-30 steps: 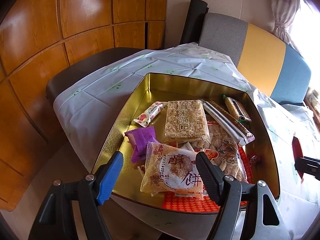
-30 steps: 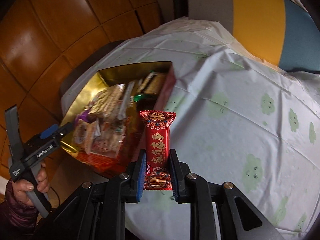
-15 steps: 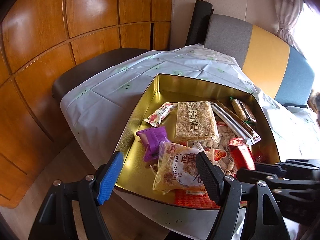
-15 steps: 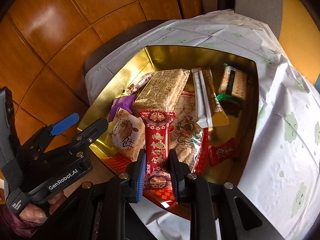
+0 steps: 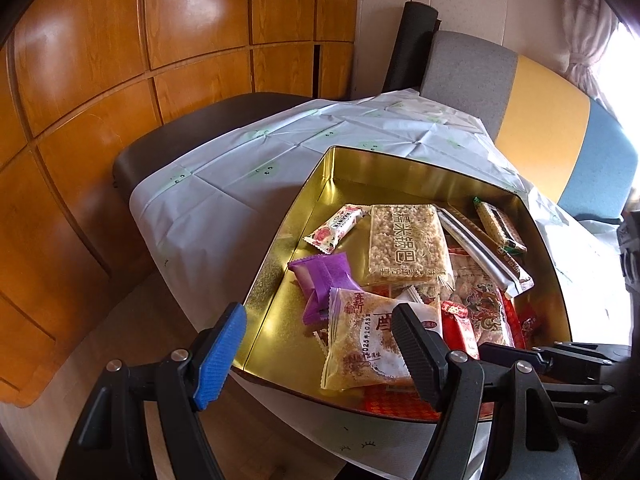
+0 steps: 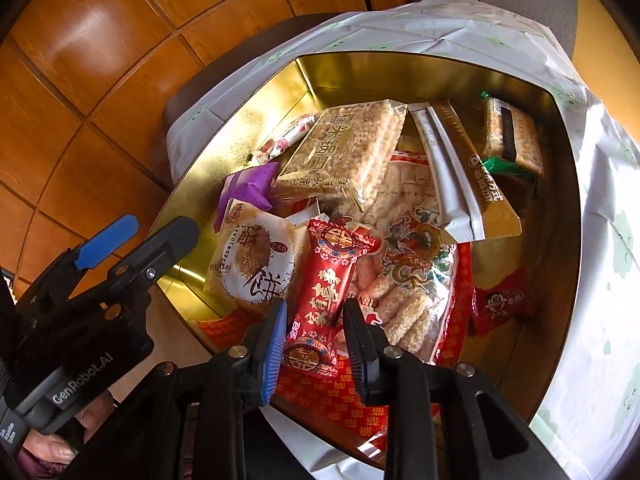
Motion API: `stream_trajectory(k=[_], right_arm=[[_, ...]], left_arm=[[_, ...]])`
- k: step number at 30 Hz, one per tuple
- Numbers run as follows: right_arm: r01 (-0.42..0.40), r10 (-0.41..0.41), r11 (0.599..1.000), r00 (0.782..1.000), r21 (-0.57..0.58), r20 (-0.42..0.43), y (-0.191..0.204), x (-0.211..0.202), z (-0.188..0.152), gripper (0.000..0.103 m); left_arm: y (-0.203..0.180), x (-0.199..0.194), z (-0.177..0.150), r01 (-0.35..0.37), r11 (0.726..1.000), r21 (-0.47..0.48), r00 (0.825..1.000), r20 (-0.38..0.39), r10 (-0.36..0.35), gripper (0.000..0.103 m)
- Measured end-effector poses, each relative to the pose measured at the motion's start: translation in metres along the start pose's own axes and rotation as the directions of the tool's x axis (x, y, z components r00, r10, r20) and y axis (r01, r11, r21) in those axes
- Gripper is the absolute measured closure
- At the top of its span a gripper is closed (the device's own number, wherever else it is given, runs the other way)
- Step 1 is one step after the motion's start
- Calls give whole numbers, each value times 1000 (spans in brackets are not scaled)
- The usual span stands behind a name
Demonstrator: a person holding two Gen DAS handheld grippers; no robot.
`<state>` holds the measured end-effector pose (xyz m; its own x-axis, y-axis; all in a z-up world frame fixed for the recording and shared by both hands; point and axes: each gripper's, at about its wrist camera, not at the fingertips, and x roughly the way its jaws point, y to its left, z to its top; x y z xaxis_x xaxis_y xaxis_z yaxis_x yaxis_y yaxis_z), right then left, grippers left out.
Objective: Organize snacks
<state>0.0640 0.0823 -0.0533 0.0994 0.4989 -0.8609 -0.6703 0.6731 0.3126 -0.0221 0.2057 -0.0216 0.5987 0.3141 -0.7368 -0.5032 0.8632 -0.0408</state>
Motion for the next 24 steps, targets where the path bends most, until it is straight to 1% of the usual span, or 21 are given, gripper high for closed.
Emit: stream_trajectory(k=[4, 8, 11, 12, 16, 18, 21, 24], right_arm=[[7, -8, 1000, 999, 11, 54, -5, -17, -5, 70], [68, -70, 997, 988, 20, 140, -6, -40, -9, 68], [117, -123, 992, 969, 41, 212, -8, -60, -17, 68], [137, -144, 989, 962, 49, 232, -9, -68, -20, 68], [233, -248, 969, 923, 84, 295, -10, -89, -34, 68], [267, -286, 958, 906, 105, 310, -12, -98, -42, 68], [298, -327, 945, 889, 136, 322, -16, -105, -51, 68], [315, -347, 937, 881, 150, 321, -20, -106, -57, 68]], left_arm=[[-1, -3, 1, 8, 1000, -1, 1000, 9, -8, 27], [-6, -11, 0, 12, 1000, 7, 999, 35, -12, 27], [-11, -18, -1, 21, 1000, 17, 998, 53, -22, 22], [-14, -21, -2, 26, 999, 20, 998, 59, -27, 22], [-26, -31, -5, 30, 999, 42, 996, 77, -34, 19], [-32, -36, -7, 40, 998, 51, 996, 83, -44, 18], [-40, -40, -9, 50, 996, 73, 995, 88, -56, 17], [-48, -46, -12, 57, 993, 99, 993, 96, -67, 17]])
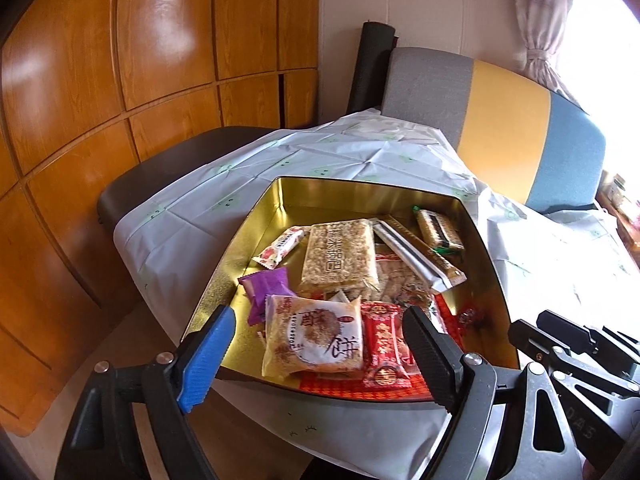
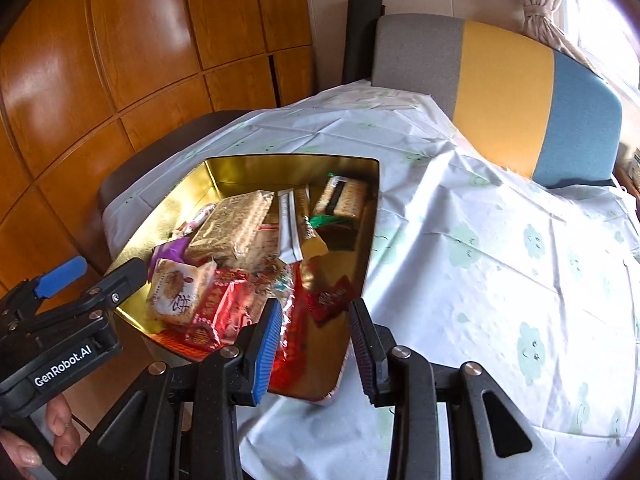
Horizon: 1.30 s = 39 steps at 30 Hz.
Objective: Organize snacks
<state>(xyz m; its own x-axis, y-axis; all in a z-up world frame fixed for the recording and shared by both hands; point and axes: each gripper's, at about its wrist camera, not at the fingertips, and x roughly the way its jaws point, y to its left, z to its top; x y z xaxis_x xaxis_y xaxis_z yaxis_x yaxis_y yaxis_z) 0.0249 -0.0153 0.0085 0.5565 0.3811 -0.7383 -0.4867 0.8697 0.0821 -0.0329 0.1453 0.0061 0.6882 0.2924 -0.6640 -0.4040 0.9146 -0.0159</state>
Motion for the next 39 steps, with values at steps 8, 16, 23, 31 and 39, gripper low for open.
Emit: stream_trajectory(k=[8, 16, 23, 31, 39], right_arm=[[19, -19, 1000, 1000, 17, 12, -10, -8, -10, 68], [19, -19, 1000, 1000, 19, 18, -12, -11, -11, 68], [19, -19, 1000, 1000, 16, 15, -10, -10, -10, 68], [17, -17, 1000, 1000, 11, 14, -7, -9, -10, 68], [17, -17, 1000, 1000, 8, 21, -6, -10, -10, 68]], left_arm=[[-10, -8, -1, 8, 1000, 26, 1000, 19, -8, 17], [-11, -10, 0, 5, 1000, 31, 1000, 22, -6, 17], [-11, -9, -1, 5, 1000, 31, 1000, 23, -6, 17], [-8, -9, 0, 5, 1000, 24, 1000, 24, -6, 17], [-8, -10, 1, 2, 1000, 27, 1000, 29, -3, 17]])
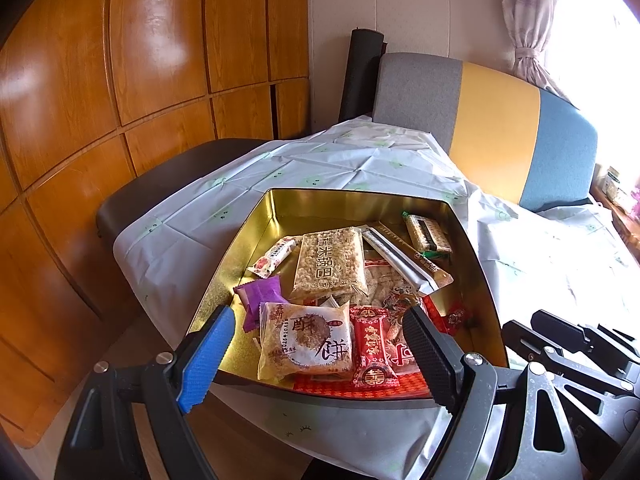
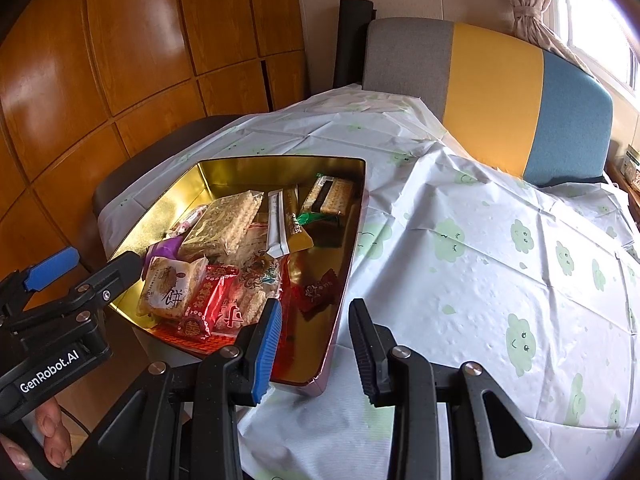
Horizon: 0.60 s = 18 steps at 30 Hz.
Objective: Organize snacks
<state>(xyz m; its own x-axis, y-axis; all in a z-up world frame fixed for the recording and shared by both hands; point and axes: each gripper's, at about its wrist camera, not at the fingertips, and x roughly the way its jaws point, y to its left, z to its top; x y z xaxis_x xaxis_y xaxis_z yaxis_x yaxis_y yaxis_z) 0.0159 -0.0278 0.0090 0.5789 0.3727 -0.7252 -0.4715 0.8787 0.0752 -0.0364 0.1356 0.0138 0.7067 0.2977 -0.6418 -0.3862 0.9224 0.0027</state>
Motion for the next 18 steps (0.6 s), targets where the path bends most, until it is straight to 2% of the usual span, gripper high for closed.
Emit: stream_trajectory(k=[18], right_arm=[[-1, 1, 1000, 1000, 1, 9, -2, -3, 0, 68]], left_arm=[[-2, -2, 1, 8, 1000, 7, 1000, 0, -8, 17]])
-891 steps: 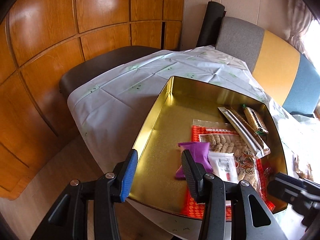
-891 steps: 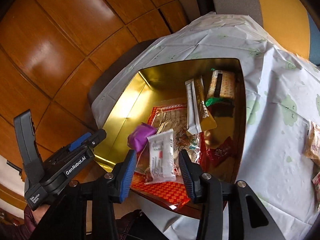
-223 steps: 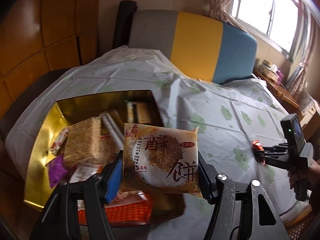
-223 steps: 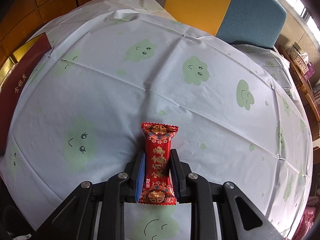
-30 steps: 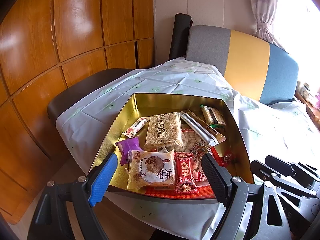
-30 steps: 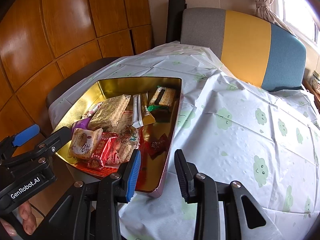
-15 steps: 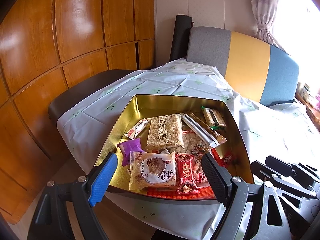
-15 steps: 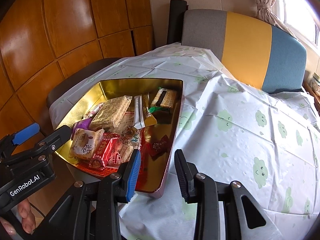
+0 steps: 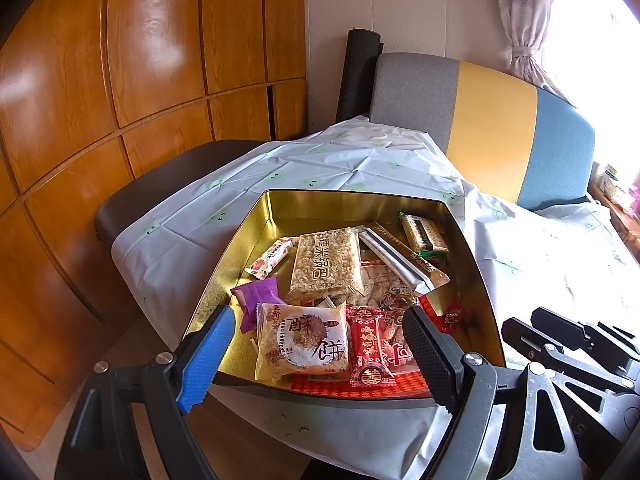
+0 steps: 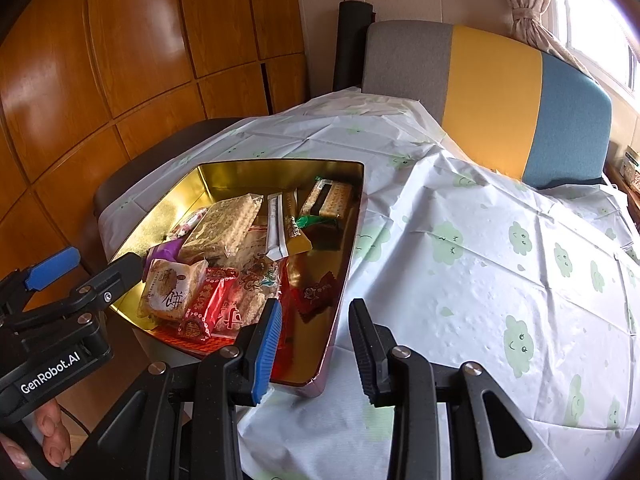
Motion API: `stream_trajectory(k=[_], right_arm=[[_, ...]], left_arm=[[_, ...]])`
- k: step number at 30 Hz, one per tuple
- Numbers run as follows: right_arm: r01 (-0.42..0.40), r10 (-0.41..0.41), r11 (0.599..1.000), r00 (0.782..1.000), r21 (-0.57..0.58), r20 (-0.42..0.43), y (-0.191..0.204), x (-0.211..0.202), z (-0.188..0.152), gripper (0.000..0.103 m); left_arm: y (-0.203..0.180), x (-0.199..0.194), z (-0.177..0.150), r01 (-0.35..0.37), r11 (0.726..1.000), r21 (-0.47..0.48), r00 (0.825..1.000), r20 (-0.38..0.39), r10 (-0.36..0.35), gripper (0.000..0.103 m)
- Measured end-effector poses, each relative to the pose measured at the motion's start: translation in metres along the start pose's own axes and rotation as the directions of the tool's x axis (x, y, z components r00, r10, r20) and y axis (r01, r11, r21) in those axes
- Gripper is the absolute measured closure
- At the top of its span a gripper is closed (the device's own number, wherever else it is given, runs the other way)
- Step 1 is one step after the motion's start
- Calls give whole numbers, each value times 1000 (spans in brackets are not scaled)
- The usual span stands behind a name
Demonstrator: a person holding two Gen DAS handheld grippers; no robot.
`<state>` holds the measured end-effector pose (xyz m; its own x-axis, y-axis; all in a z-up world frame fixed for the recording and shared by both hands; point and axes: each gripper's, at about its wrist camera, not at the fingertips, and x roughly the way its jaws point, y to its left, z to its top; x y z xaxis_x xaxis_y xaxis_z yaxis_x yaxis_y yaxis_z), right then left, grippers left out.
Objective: Organize snacks
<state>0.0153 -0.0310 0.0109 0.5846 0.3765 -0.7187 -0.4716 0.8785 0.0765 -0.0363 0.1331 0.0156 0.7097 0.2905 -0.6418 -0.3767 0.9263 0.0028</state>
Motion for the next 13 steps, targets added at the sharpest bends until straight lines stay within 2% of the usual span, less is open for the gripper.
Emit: stream_trajectory(k=[13], right_arm=[[10, -9, 1000, 1000, 17, -2, -12, -1, -3, 68]], left_arm=[[-3, 4, -2, 15, 1000, 0, 1000, -8, -15, 17]])
